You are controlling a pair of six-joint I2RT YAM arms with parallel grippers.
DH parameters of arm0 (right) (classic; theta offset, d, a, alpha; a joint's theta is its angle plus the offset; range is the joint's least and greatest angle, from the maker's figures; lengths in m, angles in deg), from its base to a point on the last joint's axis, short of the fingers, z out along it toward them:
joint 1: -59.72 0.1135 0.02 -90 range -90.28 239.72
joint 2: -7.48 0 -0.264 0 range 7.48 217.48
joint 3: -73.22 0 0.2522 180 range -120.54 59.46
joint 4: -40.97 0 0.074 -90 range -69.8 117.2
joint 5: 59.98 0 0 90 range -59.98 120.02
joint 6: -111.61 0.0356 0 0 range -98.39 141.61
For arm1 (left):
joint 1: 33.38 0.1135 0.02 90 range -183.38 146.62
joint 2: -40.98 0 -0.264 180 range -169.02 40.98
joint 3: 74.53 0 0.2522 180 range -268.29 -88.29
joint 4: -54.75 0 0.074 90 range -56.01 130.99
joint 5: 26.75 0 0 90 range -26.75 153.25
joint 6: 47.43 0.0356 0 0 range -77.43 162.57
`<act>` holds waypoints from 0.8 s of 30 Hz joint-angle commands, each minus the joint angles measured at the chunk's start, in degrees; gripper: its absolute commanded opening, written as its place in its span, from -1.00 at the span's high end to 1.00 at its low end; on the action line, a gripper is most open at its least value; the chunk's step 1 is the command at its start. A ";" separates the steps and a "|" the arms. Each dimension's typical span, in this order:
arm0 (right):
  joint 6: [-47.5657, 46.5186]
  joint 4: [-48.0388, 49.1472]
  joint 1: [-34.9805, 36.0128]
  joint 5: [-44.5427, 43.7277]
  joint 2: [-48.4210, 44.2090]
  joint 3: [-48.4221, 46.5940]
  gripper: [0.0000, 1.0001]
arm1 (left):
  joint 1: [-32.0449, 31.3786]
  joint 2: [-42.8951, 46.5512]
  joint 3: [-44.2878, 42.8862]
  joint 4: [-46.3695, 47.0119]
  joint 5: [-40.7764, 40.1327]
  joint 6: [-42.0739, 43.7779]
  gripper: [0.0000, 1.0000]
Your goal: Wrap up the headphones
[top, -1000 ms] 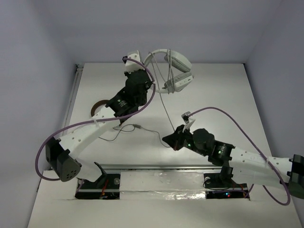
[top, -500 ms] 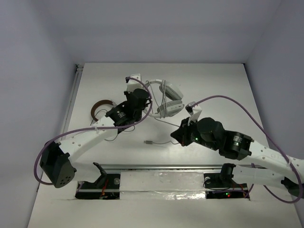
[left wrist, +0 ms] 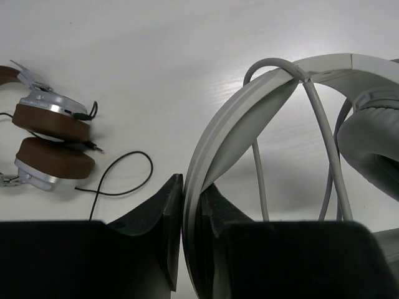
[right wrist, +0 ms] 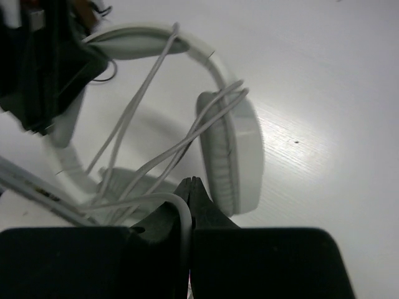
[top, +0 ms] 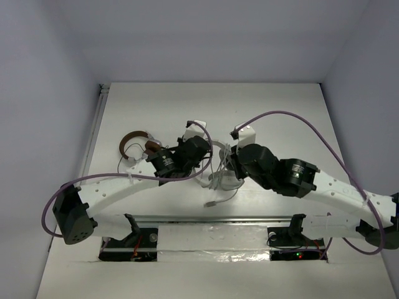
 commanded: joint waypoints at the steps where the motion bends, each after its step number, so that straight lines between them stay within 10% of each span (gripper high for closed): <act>1: -3.77 1.09 0.22 -12.99 2.07 -3.51 1.00 | -0.49 4.60 -2.51 -4.64 3.73 2.98 1.00; 9: -3.77 7.85 -3.90 -21.73 4.27 -0.08 0.75 | -0.49 13.82 -1.81 -3.42 15.84 9.04 1.00; 24: -4.47 23.06 -15.85 4.29 -2.58 5.90 0.57 | 2.06 16.56 -4.10 -4.47 23.42 12.39 1.00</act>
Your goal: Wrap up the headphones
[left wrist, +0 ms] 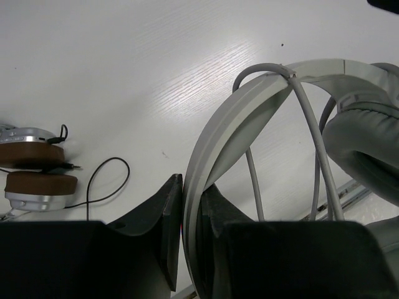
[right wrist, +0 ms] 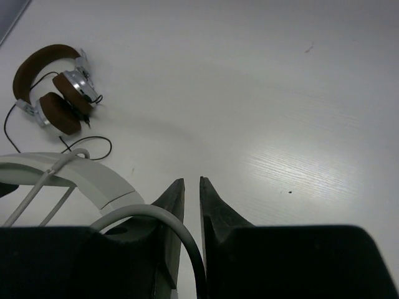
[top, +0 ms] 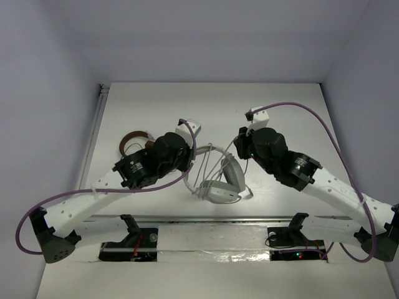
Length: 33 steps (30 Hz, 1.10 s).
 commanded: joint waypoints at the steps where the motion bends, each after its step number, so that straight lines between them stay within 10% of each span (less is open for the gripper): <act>1: -0.12 6.39 -3.59 1.60 -1.93 0.82 0.57 | 1.77 3.01 -2.41 0.86 4.63 1.61 1.00; 15: 6.03 26.75 -12.04 11.61 -3.51 15.58 0.62 | 9.69 5.04 -7.85 8.86 26.25 1.53 1.00; 33: 10.52 52.61 -12.57 21.65 -0.88 31.41 0.52 | 10.75 -0.50 -22.35 17.21 27.67 -5.67 1.00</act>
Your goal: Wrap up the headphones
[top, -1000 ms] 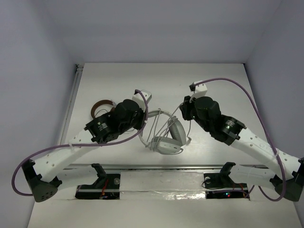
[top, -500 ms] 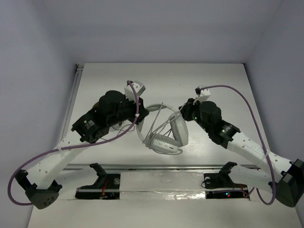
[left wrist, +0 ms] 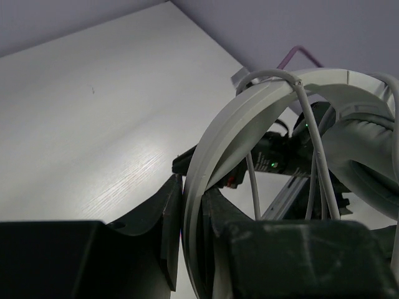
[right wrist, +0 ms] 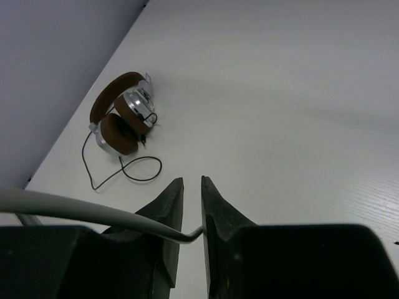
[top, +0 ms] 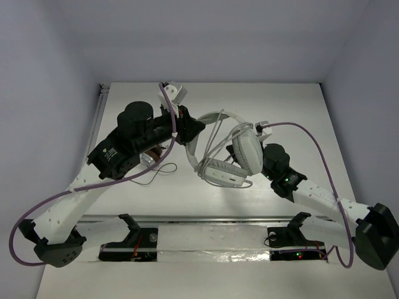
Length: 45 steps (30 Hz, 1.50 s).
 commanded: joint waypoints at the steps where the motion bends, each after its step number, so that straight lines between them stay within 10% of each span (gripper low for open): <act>1: 0.83 7.83 -0.44 -1.33 1.46 0.79 0.52 | 0.21 0.22 -5.50 10.00 2.86 -5.33 1.00; 17: 9.00 8.98 -0.44 -4.85 -2.84 7.12 0.49 | 1.27 -3.13 -9.74 15.10 -2.14 -11.92 1.00; 20: 11.11 10.03 -0.44 -3.62 -2.93 8.35 0.80 | 2.06 -2.25 -6.41 18.35 -3.29 -15.25 1.00; 33: 18.06 8.54 4.12 -0.80 -0.73 9.50 1.00 | 3.11 -2.68 13.03 39.00 -29.28 -31.34 1.00; 45: 18.59 -1.82 18.28 -5.73 2.70 2.74 1.00 | 3.11 -12.97 12.67 41.91 -45.47 -26.26 1.00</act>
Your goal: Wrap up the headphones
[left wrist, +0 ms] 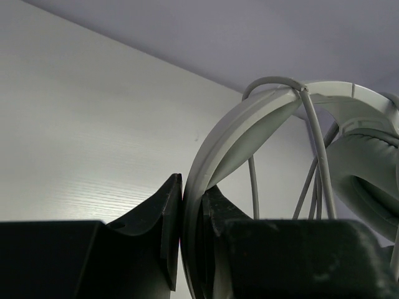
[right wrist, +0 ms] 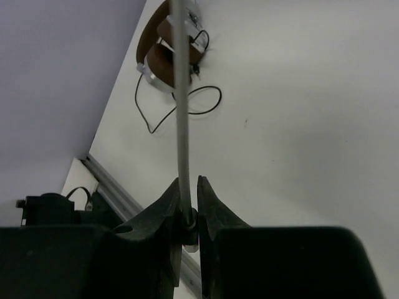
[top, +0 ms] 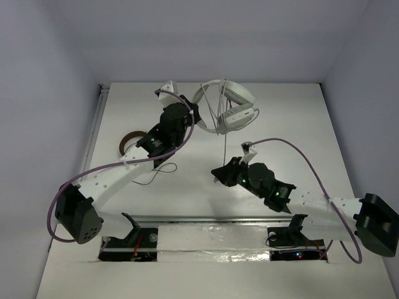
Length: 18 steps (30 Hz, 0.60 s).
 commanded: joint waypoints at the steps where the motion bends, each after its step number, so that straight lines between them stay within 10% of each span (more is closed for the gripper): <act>1: -0.06 -6.44 2.85 0.26 -0.15 -4.77 1.00 | 0.43 0.50 -0.87 13.32 -8.63 -1.42 1.00; 10: 1.53 -8.47 3.38 9.06 -3.93 -12.58 0.99 | 0.43 -0.30 10.46 17.01 -8.20 -2.47 1.00; 18: 5.48 -1.89 3.38 -4.29 -2.44 -15.76 0.99 | -5.46 2.16 21.18 20.26 -8.72 -3.61 1.00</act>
